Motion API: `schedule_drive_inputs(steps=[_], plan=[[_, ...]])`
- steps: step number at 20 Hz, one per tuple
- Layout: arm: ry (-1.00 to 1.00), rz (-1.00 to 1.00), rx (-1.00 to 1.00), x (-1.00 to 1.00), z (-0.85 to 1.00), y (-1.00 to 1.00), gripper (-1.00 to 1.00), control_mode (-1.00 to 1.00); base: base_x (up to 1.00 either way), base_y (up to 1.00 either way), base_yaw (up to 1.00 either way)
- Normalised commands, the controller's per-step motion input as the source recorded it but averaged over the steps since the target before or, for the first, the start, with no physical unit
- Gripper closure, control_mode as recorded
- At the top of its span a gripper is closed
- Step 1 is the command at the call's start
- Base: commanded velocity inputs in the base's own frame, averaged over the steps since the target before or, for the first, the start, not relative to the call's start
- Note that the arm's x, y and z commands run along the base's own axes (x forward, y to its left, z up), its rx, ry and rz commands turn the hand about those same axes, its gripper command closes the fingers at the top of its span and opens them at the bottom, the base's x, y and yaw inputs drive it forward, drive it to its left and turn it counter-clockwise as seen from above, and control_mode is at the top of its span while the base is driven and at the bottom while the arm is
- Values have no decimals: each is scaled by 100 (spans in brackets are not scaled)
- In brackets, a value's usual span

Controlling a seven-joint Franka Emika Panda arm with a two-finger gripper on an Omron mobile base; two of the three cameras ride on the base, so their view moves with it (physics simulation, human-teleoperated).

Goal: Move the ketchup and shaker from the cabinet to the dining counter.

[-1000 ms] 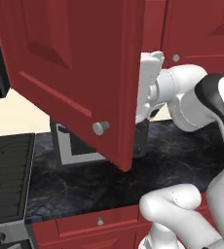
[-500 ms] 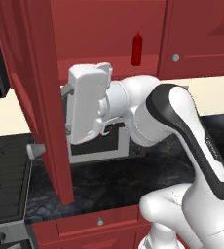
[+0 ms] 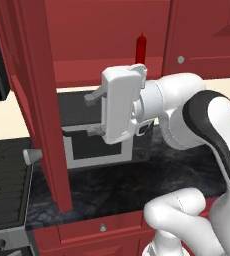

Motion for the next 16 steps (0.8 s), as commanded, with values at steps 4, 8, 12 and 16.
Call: schedule_drive_inputs(steps=[4, 8, 12, 16], plan=[[-8, -22, -19, 0, 12, -100, -100, -100, 0, 0, 0], [-13, -22, -20, 0, 21, -94, -100, -100, 0, 0, 0], [-15, -28, -23, 0, 28, -76, -100, -100, 0, 0, 0], [-14, -28, -25, 0, 29, -73, -100, -100, 0, 0, 0]])
